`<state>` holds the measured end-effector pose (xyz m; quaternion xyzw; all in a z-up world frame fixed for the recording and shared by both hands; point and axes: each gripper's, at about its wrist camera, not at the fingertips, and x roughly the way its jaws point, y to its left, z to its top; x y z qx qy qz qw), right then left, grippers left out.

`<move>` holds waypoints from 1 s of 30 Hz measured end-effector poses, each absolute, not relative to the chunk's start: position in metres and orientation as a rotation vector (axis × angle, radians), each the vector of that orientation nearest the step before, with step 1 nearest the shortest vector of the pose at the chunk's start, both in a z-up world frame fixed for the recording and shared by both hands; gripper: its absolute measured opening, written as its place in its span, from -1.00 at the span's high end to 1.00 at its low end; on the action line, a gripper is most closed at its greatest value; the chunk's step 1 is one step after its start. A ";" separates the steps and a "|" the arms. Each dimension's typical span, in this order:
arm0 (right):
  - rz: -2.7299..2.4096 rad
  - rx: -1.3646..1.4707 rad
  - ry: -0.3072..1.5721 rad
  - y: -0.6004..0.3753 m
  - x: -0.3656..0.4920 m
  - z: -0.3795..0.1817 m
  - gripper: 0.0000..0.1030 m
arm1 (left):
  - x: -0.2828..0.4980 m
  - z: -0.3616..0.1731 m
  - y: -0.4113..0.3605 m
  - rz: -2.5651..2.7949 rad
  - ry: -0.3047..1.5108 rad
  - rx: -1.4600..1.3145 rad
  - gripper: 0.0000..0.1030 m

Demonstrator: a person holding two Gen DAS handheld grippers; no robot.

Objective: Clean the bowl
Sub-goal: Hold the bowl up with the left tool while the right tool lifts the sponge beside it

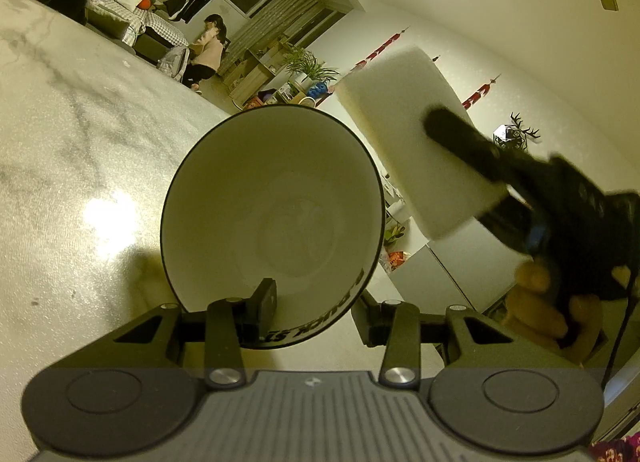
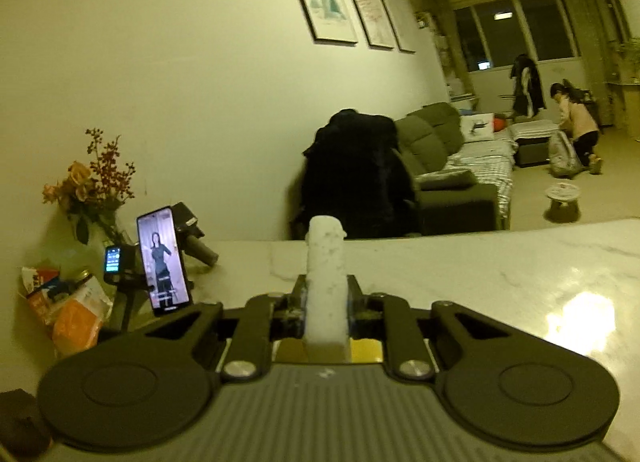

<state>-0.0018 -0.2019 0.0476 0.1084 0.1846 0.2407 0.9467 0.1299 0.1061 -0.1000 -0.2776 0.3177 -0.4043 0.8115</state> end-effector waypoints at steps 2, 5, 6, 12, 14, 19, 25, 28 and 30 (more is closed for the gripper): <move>0.499 0.213 0.384 -0.200 0.005 0.043 0.64 | 0.130 -0.100 0.107 -0.864 0.679 -0.593 0.17; 0.506 0.211 0.377 -0.199 0.013 0.035 0.64 | 0.130 -0.100 0.107 -0.864 0.678 -0.597 0.17; 0.509 0.217 0.368 -0.201 0.014 0.033 0.64 | 0.129 -0.100 0.107 -0.865 0.678 -0.596 0.17; 0.511 0.264 0.364 -0.220 0.023 0.017 0.64 | 0.129 -0.100 0.107 -0.866 0.680 -0.592 0.16; 0.491 0.259 0.384 -0.224 0.026 0.012 0.64 | 0.129 -0.099 0.107 -0.866 0.680 -0.589 0.16; 0.494 0.288 0.414 -0.228 0.029 0.008 0.64 | 0.128 -0.098 0.104 -0.872 0.683 -0.573 0.16; 0.547 0.279 0.352 -0.224 0.014 0.017 0.63 | 0.128 -0.097 0.103 -0.880 0.686 -0.570 0.16; 0.596 0.284 0.333 -0.223 0.008 0.021 0.63 | 0.129 -0.098 0.103 -0.881 0.686 -0.572 0.16; 0.623 0.291 0.331 -0.223 0.006 0.022 0.63 | 0.130 -0.098 0.103 -0.882 0.686 -0.573 0.16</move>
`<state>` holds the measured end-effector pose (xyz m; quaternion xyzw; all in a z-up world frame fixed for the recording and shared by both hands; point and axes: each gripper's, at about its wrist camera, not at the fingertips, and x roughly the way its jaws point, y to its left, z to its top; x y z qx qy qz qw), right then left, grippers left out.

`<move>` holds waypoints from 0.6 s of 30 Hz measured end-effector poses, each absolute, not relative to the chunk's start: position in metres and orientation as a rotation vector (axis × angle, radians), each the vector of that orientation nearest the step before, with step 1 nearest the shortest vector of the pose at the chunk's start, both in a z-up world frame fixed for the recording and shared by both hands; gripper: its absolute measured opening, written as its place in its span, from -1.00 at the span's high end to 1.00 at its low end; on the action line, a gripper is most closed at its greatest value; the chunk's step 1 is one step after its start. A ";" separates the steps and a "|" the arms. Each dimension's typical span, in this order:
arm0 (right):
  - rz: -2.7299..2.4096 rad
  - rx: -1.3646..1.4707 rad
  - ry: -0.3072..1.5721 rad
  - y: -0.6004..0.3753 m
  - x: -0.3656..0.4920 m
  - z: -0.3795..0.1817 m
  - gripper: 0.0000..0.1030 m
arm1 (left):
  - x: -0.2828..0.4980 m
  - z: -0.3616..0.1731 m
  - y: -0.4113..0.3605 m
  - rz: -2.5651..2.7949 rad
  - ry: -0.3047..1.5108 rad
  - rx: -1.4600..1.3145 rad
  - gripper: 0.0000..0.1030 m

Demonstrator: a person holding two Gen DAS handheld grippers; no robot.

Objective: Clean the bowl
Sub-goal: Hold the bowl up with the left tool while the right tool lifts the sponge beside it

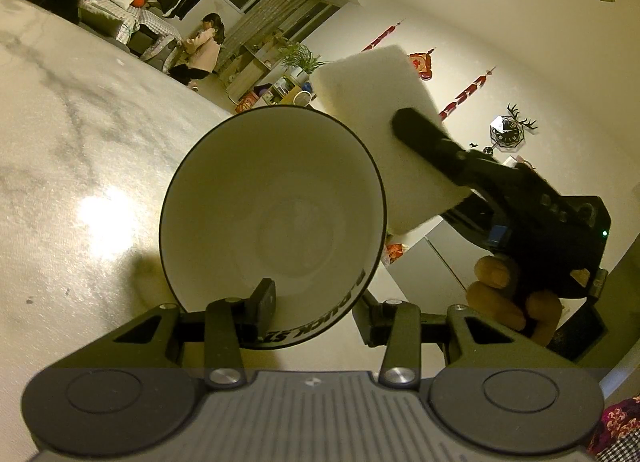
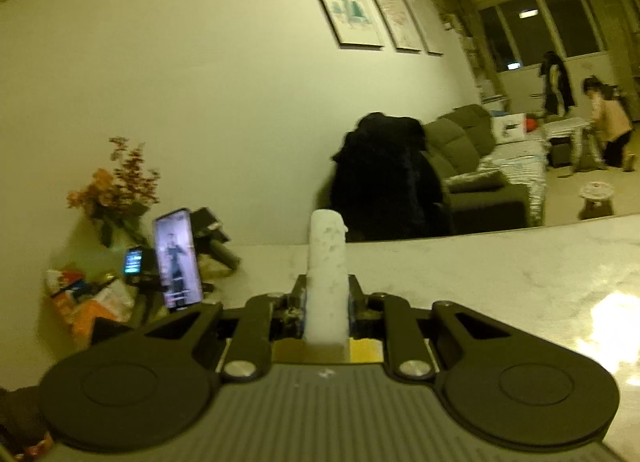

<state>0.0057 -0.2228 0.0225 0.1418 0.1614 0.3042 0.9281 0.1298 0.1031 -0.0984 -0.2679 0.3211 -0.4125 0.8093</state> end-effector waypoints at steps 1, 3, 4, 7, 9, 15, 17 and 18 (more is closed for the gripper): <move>0.630 0.291 0.331 -0.223 0.005 0.023 0.63 | 0.130 -0.099 0.103 -0.882 0.686 -0.573 0.16; 0.623 0.279 0.328 -0.221 0.004 0.023 0.63 | 0.131 -0.099 0.104 -0.883 0.687 -0.575 0.16; 0.610 0.271 0.327 -0.221 0.004 0.023 0.63 | 0.132 -0.100 0.104 -0.883 0.687 -0.576 0.16; 0.576 0.272 0.334 -0.223 0.008 0.021 0.63 | 0.135 -0.101 0.103 -0.884 0.687 -0.575 0.16; 0.558 0.278 0.343 -0.225 0.012 0.019 0.62 | 0.135 -0.102 0.102 -0.884 0.688 -0.575 0.15; 0.519 0.310 0.379 -0.233 0.022 0.011 0.59 | 0.136 -0.103 0.102 -0.884 0.688 -0.573 0.15; 0.507 0.314 0.396 -0.233 0.024 0.008 0.60 | 0.135 -0.103 0.102 -0.885 0.689 -0.573 0.15; 0.502 0.319 0.414 -0.233 0.027 0.006 0.60 | 0.134 -0.103 0.102 -0.886 0.689 -0.573 0.14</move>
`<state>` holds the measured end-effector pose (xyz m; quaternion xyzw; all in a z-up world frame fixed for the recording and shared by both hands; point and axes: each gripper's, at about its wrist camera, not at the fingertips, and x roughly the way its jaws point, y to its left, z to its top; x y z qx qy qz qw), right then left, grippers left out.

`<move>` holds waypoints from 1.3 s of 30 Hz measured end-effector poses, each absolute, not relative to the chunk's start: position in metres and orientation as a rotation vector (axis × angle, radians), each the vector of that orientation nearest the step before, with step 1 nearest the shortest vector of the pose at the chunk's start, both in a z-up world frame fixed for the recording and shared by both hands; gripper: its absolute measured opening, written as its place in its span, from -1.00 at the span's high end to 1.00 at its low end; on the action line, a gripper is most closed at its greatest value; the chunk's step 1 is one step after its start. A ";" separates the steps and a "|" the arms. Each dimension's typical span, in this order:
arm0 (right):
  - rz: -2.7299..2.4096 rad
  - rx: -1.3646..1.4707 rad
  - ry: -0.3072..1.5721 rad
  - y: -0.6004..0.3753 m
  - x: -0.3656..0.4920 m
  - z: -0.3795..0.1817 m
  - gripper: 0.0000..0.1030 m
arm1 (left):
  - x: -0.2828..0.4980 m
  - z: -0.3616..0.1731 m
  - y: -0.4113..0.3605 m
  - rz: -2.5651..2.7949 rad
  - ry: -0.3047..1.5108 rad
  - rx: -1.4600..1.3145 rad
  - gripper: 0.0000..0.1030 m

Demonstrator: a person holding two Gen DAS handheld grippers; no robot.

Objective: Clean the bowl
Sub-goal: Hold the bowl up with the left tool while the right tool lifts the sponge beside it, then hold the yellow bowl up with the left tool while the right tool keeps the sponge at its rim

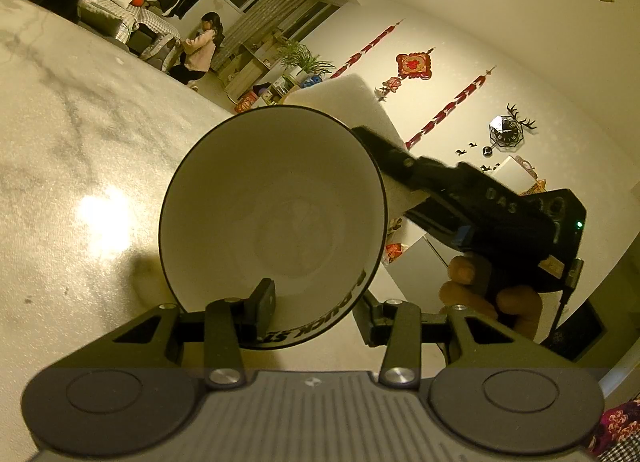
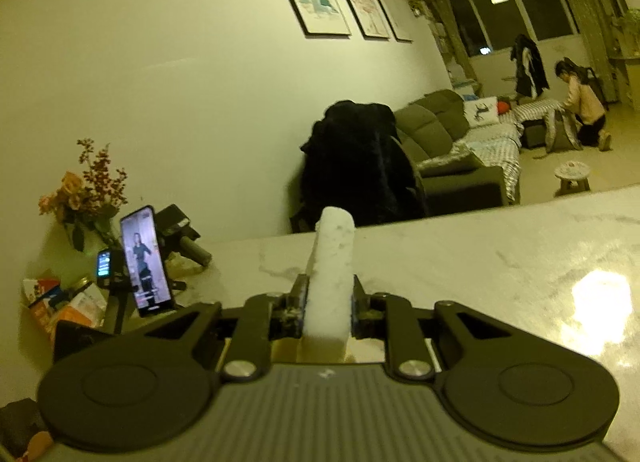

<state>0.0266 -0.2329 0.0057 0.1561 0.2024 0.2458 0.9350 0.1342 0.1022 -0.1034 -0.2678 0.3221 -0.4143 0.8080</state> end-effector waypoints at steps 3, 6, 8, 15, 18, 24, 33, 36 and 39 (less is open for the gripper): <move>0.500 0.333 0.438 -0.231 0.029 0.001 0.60 | 0.136 -0.103 0.103 -0.887 0.689 -0.576 0.14; 0.511 0.334 0.422 -0.232 0.025 0.003 0.60 | 0.138 -0.103 0.103 -0.888 0.689 -0.577 0.14; 0.519 0.337 0.411 -0.231 0.023 0.004 0.60 | 0.138 -0.103 0.103 -0.888 0.689 -0.578 0.14; 0.612 0.369 0.351 -0.233 0.016 0.011 0.61 | 0.139 -0.104 0.102 -0.889 0.690 -0.575 0.13; 0.658 0.380 0.347 -0.232 0.013 0.012 0.61 | 0.139 -0.104 0.102 -0.890 0.691 -0.574 0.12; 0.635 0.361 0.350 -0.232 0.012 0.012 0.61 | 0.141 -0.106 0.105 -0.891 0.691 -0.574 0.12; 0.549 0.377 0.394 -0.240 0.024 0.002 0.59 | 0.141 -0.104 0.104 -0.892 0.692 -0.578 0.11; 0.534 0.379 0.419 -0.239 0.028 -0.001 0.59 | 0.141 -0.104 0.105 -0.893 0.691 -0.577 0.11; 0.541 0.389 0.430 -0.237 0.028 -0.002 0.59 | 0.141 -0.104 0.106 -0.893 0.692 -0.576 0.11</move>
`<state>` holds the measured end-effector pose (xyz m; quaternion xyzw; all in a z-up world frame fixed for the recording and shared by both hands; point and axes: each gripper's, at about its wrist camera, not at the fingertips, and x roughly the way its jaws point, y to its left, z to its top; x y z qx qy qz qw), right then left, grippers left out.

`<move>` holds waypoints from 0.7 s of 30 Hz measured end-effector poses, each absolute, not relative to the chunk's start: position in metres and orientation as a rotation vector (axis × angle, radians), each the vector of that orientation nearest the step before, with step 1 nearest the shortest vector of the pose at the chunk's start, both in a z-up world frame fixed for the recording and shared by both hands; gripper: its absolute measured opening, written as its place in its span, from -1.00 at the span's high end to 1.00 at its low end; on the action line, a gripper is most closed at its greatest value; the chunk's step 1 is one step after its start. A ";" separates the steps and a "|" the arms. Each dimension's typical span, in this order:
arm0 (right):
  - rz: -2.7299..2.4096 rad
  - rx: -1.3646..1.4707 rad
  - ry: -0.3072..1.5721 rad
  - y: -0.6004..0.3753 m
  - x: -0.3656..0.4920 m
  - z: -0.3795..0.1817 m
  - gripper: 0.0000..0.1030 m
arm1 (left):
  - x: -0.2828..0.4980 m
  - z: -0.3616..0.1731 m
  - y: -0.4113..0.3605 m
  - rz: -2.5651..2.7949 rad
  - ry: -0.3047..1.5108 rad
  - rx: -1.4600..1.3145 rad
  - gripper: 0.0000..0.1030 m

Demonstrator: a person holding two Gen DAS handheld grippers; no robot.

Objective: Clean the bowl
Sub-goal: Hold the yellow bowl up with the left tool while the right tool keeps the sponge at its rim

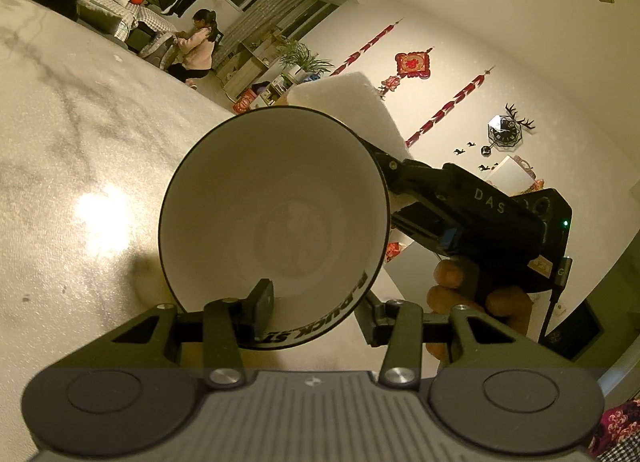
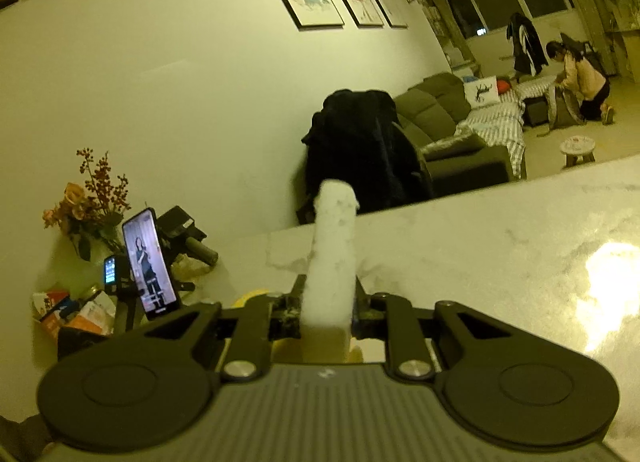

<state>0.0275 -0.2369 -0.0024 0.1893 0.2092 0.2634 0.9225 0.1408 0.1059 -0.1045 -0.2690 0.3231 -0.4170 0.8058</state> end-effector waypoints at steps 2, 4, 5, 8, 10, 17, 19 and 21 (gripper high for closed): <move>0.551 0.380 0.415 -0.235 0.025 0.000 0.59 | 0.141 -0.104 0.106 -0.893 0.692 -0.576 0.11; 0.571 0.376 0.395 -0.234 0.021 0.002 0.60 | 0.141 -0.105 0.106 -0.894 0.692 -0.575 0.10; 0.582 0.374 0.387 -0.233 0.019 0.003 0.61 | 0.141 -0.105 0.106 -0.894 0.693 -0.574 0.10; 0.619 0.359 0.360 -0.229 0.015 0.006 0.61 | 0.141 -0.105 0.106 -0.895 0.694 -0.572 0.09; 0.635 0.340 0.351 -0.225 0.013 0.009 0.61 | 0.141 -0.105 0.106 -0.896 0.694 -0.573 0.09; 0.638 0.288 0.322 -0.218 0.009 0.011 0.54 | 0.143 -0.106 0.108 -0.897 0.695 -0.574 0.08; 0.629 0.282 0.312 -0.218 0.010 0.011 0.52 | 0.145 -0.107 0.109 -0.898 0.695 -0.572 0.08; 0.625 0.282 0.303 -0.218 0.010 0.010 0.51 | 0.145 -0.107 0.109 -0.897 0.695 -0.570 0.08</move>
